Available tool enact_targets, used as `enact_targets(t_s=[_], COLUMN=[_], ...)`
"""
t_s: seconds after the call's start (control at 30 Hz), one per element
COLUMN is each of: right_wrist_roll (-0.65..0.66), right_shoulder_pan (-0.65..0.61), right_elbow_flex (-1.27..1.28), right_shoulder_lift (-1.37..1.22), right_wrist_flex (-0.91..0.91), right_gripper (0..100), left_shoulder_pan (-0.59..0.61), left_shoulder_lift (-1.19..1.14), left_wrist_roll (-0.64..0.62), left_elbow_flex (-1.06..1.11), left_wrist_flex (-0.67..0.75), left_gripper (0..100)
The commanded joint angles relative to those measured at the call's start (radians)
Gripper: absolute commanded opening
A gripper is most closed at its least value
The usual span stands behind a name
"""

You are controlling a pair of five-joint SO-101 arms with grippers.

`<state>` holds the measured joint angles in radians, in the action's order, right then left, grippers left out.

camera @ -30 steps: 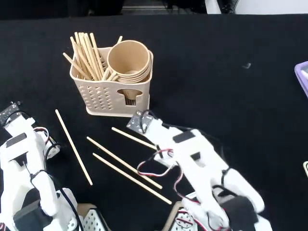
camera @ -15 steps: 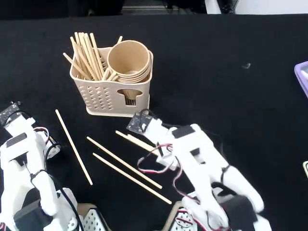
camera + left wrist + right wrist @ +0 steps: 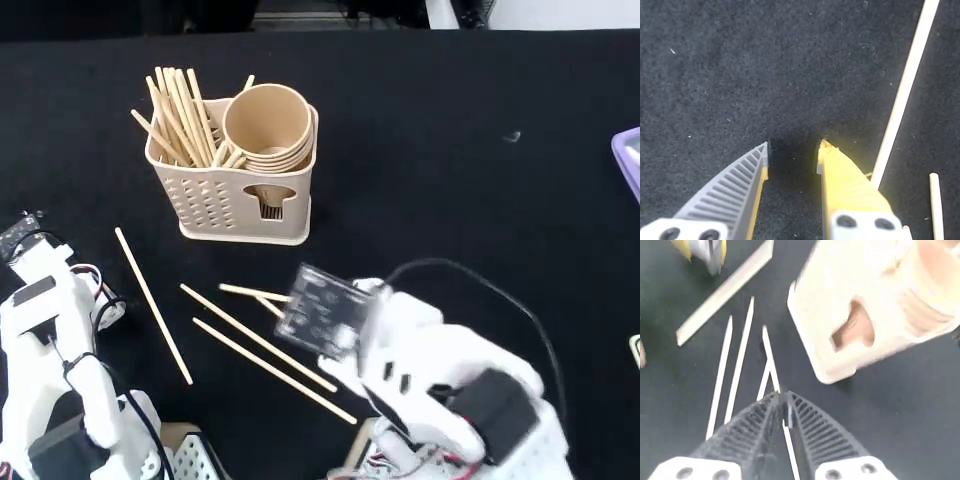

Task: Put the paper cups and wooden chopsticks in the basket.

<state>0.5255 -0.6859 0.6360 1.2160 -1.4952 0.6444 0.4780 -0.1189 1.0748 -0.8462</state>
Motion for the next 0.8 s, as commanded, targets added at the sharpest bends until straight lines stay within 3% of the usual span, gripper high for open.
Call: enact_targets(t_s=[0.0, 0.17, 0.33, 0.4, 0.77], right_wrist_roll=[-0.021, -0.021, -0.021, -0.021, -0.021], right_shoulder_pan=[-0.020, -0.011, 0.084, 0.098, 0.044], right_elbow_flex=[-0.030, 0.277, 0.549, 0.587, 0.584], right_shoulder_lift=[-0.070, -0.240, -0.406, -0.470, -0.644], right_wrist_flex=[-0.009, 0.180, 0.560, 0.652, 0.698], right_gripper=[1.1, 3.1, 22.7, 24.7, 25.2], left_shoulder_pan=[0.001, 0.001, 0.001, 0.001, 0.001], left_shoulder_lift=[0.032, 0.032, 0.032, 0.032, 0.032], left_wrist_roll=[-0.003, -0.002, -0.002, -0.002, -0.002], left_elbow_flex=[-0.015, -0.015, -0.015, -0.015, -0.015], left_wrist_flex=[0.012, 0.012, 0.012, 0.012, 0.012], left_gripper=[17, 17, 17, 17, 17])
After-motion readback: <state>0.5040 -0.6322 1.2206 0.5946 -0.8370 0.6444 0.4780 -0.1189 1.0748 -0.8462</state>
